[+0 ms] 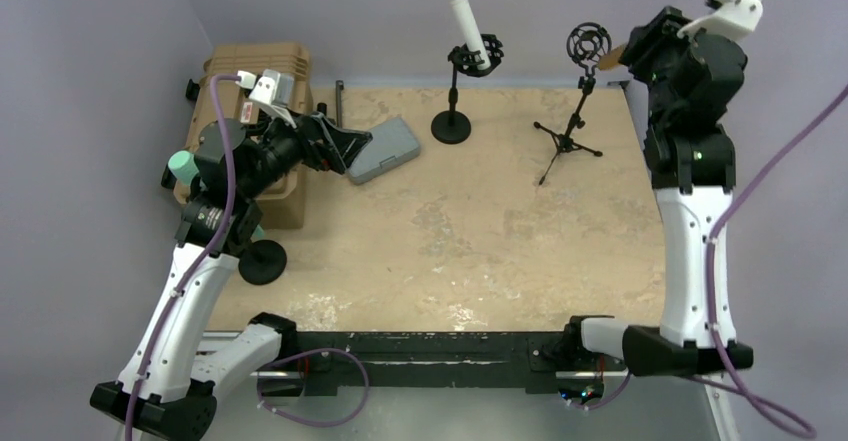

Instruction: Remove the microphone from the stand

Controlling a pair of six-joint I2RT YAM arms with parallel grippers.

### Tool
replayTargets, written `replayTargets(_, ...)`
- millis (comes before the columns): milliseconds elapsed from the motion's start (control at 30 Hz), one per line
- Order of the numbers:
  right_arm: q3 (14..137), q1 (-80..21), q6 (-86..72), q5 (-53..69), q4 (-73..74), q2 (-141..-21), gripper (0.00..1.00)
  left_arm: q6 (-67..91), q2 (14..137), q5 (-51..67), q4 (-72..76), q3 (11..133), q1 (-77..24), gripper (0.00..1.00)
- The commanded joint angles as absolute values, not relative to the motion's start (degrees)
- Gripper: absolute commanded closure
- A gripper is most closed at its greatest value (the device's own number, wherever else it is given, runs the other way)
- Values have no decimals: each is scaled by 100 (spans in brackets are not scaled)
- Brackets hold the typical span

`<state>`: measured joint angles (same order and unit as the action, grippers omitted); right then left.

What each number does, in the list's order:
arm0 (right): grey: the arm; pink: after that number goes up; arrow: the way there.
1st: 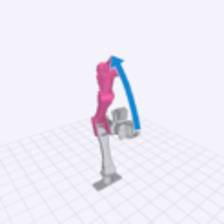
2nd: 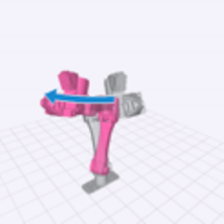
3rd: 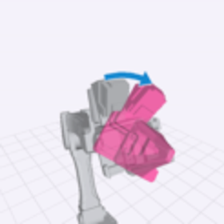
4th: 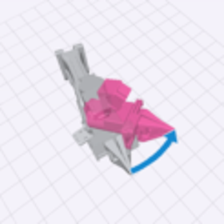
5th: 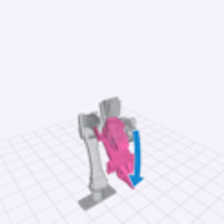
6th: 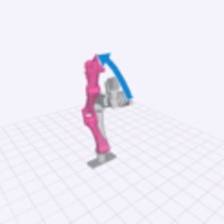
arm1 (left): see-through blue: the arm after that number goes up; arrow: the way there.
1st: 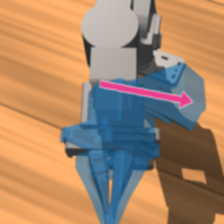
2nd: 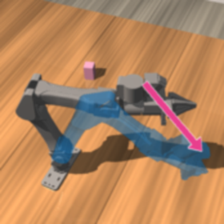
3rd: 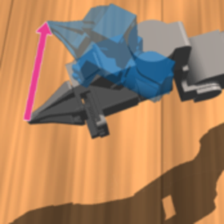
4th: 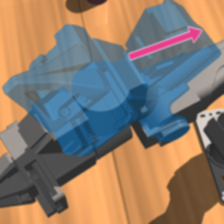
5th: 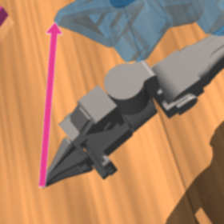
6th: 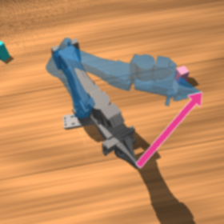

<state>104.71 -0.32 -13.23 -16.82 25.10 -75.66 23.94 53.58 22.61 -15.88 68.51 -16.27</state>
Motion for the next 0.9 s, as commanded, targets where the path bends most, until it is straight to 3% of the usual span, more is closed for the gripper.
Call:
replayTargets(0,9776,-18,-1605,-1797,2179,-6564,100,2553,5395,2406,-1318,6825,-1699,0)
replayTargets(333,7921,-16,-1611,-790,2993,-5448,100,2540,5401,2351,-1349,6836,-1775,0)
replayTargets(533,7293,-18,-1939,1380,3147,-5614,100,2492,5406,2293,-1403,6846,-1826,0)
replayTargets(633,6192,-18,-3171,2892,2025,-5537,100,2494,5415,2277,-1414,6851,-1828,0)
replayTargets(700,5111,-17,-4463,3419,364,-5423,100,2500,5434,2285,-1415,6851,-1828,0)
replayTargets(867,3065,-384,-7223,2725,-2860,-5429,100,2475,5468,2223,-1431,6838,-1870,0)
